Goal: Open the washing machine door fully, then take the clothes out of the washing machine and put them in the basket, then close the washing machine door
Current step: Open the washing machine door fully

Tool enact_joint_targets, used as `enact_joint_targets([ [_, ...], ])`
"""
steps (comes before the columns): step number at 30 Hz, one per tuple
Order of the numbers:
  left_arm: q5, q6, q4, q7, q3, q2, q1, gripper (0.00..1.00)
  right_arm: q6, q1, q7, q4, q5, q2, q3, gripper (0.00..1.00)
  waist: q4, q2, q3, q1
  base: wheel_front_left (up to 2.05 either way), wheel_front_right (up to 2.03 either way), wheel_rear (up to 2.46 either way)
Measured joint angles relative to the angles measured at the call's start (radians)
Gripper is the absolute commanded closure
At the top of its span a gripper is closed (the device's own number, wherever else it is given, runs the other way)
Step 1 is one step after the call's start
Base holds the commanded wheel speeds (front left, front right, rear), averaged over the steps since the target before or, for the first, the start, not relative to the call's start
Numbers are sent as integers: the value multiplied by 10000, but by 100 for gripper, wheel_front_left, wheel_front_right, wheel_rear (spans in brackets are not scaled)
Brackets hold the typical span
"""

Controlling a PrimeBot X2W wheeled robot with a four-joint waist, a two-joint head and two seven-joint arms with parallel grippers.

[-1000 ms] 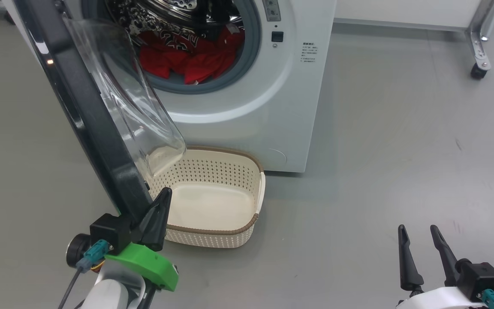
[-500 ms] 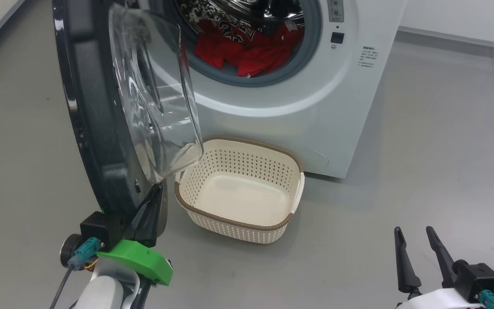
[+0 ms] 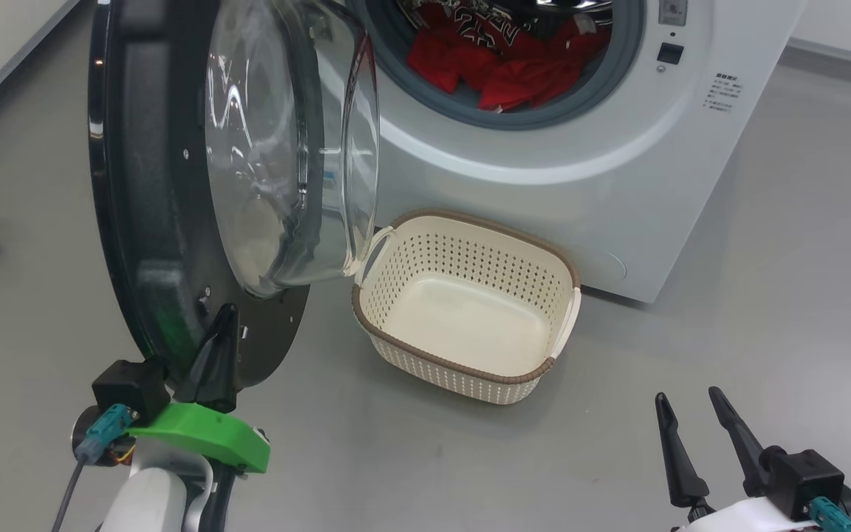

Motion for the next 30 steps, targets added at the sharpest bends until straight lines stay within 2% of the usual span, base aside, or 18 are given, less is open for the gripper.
enact_joint_targets([
  [19, -525, 192, 4, -186, 1062, 94, -664, 100, 2, -477, 42, -111, -349, -418, 46, 0, 509, 0, 1375, 0, 0, 0, 0],
  [30, -1162, 407, 230, -192, 2167, 299, -1089, 100, 2, -856, 234, -272, -512, -686, 44, 0, 662, 0, 2174, 0, 0, 0, 0],
])
